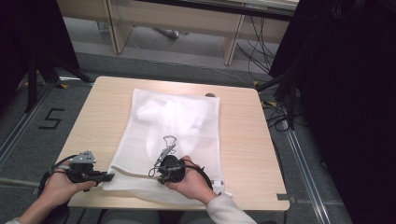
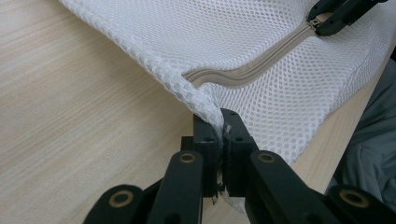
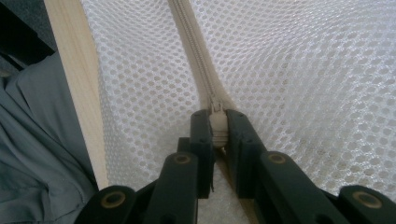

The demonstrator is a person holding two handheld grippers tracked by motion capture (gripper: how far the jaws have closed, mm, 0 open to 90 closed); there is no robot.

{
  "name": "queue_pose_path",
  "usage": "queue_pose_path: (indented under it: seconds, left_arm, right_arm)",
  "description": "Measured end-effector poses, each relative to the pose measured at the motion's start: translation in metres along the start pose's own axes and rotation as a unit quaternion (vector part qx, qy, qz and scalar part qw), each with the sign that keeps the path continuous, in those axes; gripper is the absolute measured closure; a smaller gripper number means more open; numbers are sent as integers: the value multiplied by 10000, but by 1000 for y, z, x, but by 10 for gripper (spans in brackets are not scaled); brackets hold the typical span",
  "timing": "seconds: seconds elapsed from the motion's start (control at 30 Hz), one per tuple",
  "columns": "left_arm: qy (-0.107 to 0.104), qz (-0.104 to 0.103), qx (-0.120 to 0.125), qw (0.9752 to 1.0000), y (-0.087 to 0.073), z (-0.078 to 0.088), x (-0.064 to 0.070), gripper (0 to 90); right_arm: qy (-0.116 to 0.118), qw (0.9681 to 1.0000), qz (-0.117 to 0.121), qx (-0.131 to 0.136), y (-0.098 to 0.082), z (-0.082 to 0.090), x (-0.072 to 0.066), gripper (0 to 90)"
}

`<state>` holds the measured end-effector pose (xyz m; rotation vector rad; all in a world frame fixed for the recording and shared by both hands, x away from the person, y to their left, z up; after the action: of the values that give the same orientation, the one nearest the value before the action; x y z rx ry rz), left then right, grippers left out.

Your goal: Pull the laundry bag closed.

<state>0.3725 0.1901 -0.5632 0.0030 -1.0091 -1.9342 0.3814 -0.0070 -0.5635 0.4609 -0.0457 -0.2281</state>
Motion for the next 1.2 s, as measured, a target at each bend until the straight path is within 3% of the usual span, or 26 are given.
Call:
queue_pose_path:
  seconds: [1.2]
  left_arm:
    - [42,-25,-9,10000,0,0,-1,856]
  right_arm:
    - [-48,9999,25,-111,-13,5,3,821]
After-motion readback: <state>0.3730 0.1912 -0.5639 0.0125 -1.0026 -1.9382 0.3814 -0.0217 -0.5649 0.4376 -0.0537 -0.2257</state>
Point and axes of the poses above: each handheld gripper's, and its own axes: z roughly backward along the jaws, y roughly out of its top, x roughly to its right, the point moved 10 cm from there along -z, roughly forward along the jaws, and after that the axes turned 11 degrees about z, right-handed, at the moved point
